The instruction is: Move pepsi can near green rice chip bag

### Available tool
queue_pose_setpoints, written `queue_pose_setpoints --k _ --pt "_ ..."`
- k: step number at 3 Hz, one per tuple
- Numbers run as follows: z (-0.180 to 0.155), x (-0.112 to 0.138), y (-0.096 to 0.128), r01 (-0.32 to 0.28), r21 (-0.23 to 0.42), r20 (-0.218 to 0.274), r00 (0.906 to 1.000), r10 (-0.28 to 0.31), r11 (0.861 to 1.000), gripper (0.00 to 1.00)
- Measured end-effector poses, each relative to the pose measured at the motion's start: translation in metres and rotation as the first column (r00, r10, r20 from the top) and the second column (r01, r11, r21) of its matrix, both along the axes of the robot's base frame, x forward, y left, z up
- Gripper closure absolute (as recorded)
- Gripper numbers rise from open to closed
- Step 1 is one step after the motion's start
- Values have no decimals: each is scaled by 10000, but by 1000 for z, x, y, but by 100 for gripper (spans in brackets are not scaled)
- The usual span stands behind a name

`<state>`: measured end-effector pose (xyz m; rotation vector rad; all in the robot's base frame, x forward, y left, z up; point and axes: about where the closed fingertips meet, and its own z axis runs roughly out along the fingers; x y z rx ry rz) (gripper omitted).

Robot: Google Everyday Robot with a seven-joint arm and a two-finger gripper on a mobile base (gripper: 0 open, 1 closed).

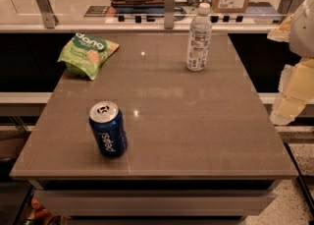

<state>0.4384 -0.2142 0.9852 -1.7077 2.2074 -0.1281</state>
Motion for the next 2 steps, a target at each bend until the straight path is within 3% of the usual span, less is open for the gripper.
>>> queue_pose_setpoints --k 1,2 --pt "0 0 0 0 1 3 10000 0 10000 0" --pt "2 1 14 -174 638 489 9987 143 9978 0"
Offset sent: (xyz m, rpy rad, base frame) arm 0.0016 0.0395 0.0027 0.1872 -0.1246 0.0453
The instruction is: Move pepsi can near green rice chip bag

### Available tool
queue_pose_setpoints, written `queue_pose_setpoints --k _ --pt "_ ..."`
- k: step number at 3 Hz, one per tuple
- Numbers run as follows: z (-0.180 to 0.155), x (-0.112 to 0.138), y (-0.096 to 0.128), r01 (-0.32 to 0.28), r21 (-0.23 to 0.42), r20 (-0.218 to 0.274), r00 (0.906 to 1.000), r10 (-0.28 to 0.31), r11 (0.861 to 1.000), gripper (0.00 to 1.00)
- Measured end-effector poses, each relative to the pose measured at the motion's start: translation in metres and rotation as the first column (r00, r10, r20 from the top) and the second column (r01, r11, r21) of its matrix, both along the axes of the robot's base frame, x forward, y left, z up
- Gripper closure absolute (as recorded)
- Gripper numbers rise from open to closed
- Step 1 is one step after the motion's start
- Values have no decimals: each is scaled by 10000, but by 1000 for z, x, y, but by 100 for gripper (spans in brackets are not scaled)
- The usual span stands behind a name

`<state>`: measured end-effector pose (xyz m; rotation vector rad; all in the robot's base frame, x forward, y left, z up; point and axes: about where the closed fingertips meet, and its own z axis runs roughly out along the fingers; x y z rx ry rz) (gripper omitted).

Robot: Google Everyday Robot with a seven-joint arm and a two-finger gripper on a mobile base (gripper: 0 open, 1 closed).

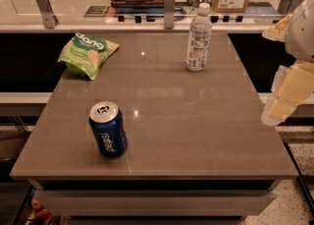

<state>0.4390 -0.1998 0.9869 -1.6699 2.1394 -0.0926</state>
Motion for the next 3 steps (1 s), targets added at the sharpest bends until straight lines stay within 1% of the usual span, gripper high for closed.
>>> queue_pose_setpoints --k 1,2,3 --pt "-2 10 31 -504 1272 703 9967 417 9906 0" --pt "-1 17 64 -1199 2645 1408 9864 846 9569 0" --pt "-6 24 104 -1976 3929 1726 9751 1390 8981 0"
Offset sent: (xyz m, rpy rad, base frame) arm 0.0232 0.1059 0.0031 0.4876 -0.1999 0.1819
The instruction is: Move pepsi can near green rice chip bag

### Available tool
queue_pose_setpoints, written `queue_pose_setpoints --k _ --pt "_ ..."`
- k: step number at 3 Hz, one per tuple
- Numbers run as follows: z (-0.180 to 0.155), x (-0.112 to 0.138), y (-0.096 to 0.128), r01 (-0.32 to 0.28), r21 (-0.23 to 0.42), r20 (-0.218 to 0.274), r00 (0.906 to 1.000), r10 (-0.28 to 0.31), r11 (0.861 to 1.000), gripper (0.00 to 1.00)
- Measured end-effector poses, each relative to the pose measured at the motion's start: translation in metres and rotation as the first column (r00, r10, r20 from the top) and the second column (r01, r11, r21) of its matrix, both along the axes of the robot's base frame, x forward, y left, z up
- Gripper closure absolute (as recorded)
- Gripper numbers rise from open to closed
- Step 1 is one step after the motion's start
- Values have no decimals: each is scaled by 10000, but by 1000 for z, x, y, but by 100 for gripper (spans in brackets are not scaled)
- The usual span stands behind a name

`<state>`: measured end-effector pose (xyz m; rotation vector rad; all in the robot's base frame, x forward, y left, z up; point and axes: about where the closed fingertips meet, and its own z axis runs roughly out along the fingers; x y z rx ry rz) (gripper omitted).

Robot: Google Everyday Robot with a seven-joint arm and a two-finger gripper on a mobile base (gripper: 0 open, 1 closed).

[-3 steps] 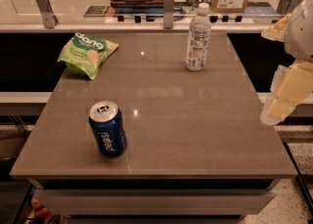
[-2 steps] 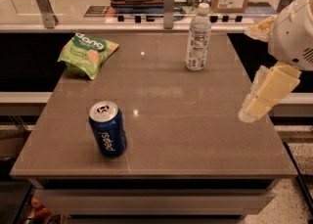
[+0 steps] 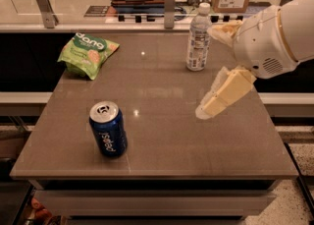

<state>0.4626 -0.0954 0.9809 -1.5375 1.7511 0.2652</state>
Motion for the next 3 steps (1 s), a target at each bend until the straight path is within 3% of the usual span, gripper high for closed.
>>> queue_pose_setpoints --k 1,2,3 --pt "-11 0 38 -857 1212 -83 9961 874 9889 0" --pt "-30 -2 71 -1515 2262 -268 9865 1616 9622 0" --pt "-51 -7 101 -1900 3358 -235 9775 2098 9226 0"
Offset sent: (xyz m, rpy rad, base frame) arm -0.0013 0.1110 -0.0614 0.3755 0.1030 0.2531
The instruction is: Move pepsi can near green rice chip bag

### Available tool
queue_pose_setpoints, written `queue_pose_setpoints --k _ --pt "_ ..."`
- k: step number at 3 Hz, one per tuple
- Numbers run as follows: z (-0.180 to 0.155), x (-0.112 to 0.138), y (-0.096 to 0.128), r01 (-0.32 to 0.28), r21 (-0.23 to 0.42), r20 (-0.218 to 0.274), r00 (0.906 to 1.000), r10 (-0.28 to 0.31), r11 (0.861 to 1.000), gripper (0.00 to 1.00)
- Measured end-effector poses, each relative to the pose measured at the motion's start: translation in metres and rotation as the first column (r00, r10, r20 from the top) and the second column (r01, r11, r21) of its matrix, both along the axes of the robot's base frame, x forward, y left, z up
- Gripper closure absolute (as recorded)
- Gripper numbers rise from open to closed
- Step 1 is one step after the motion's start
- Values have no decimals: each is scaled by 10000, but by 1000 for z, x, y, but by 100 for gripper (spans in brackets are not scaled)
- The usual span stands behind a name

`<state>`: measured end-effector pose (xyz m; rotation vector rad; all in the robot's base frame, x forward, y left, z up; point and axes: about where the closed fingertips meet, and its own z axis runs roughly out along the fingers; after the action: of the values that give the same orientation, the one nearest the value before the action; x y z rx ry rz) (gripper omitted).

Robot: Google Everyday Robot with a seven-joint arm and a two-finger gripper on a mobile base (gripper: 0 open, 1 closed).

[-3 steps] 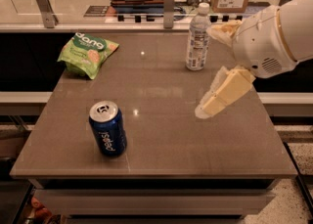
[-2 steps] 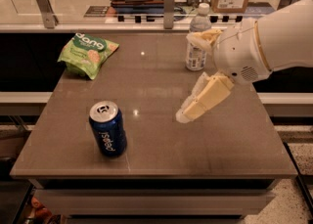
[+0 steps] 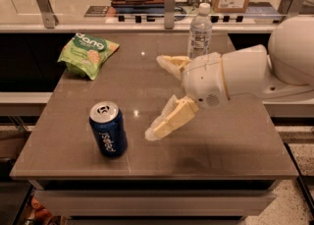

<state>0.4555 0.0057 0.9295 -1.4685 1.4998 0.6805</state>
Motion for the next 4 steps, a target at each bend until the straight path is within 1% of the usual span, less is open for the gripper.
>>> queue_pose_setpoints --k 1,2,3,4 --pt "-14 -6 29 -96 1255 90 9999 85 9920 0" --pt "-15 -20 53 -157 2180 241 9997 107 9758 0" --pt "-15 -34 74 -397 2952 233 9991 344 9546 0" --pt "-25 -47 90 -671 3409 -13 9974 718 9377 0"
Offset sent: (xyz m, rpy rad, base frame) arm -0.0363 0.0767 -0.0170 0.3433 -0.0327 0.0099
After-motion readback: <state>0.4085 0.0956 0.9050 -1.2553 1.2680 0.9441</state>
